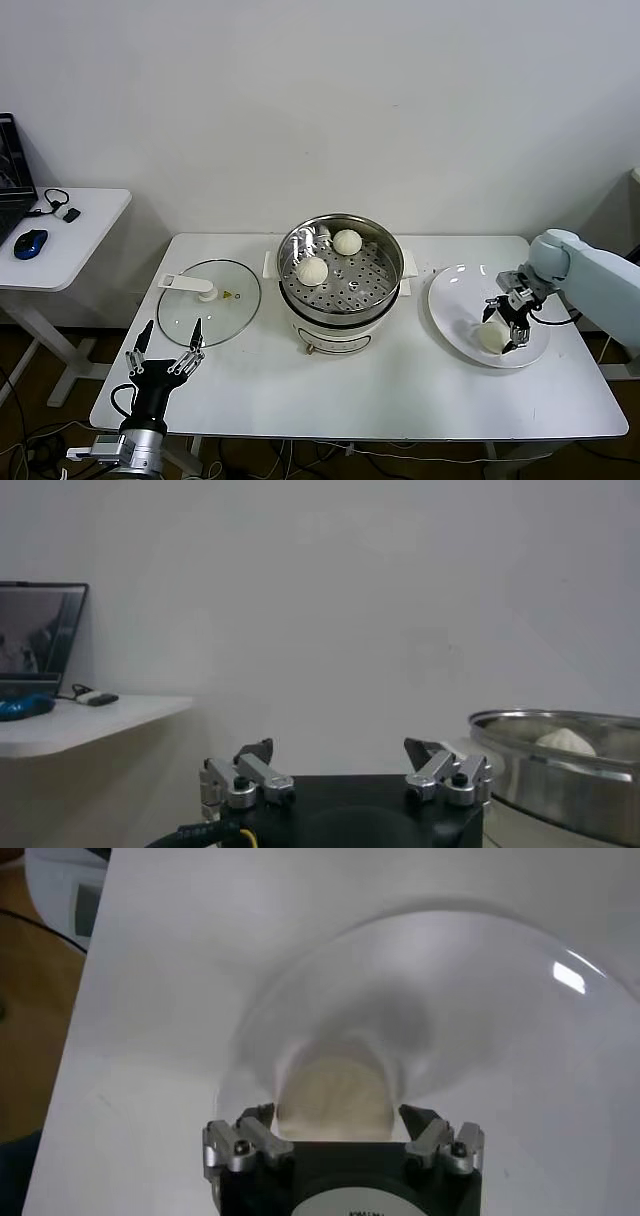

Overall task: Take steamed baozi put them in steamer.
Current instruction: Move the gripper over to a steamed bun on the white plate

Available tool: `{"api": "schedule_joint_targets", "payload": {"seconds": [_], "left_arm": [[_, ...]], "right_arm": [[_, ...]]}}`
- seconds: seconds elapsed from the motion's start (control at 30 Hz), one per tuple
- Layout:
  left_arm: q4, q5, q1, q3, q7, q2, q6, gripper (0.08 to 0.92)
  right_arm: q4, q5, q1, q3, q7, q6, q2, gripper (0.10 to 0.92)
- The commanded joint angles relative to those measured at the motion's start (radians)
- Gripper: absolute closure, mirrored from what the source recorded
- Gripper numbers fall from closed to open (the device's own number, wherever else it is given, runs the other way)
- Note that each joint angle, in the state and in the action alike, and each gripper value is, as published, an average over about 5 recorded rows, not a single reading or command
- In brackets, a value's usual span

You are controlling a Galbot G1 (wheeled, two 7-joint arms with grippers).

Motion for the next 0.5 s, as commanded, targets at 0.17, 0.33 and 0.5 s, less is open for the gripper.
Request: {"api": "schedule_joint_targets", "payload": {"seconds": [0.17, 0.33, 0.5], "left_arm": [[0.003, 0.0, -0.002, -0.001, 0.0, -0.003, 0.001, 0.177], [0.004, 0.0, -0.005, -0.002, 0.0, -0.002, 0.002, 0.177], [0.006, 0.0, -0.012, -0.002, -0.001, -0.002, 0.007, 0.177]], "right_arm": [[-0.016, -0.014, -0.002, 0.009, -0.009, 0.006, 0.011, 0.322], [0.01, 0.004, 0.015, -0.002, -0.014, 0.005, 0.0, 0.352], [0.094, 0.075, 0.107, -0.073, -0.021, -0.002, -0.031, 0.355]]}}
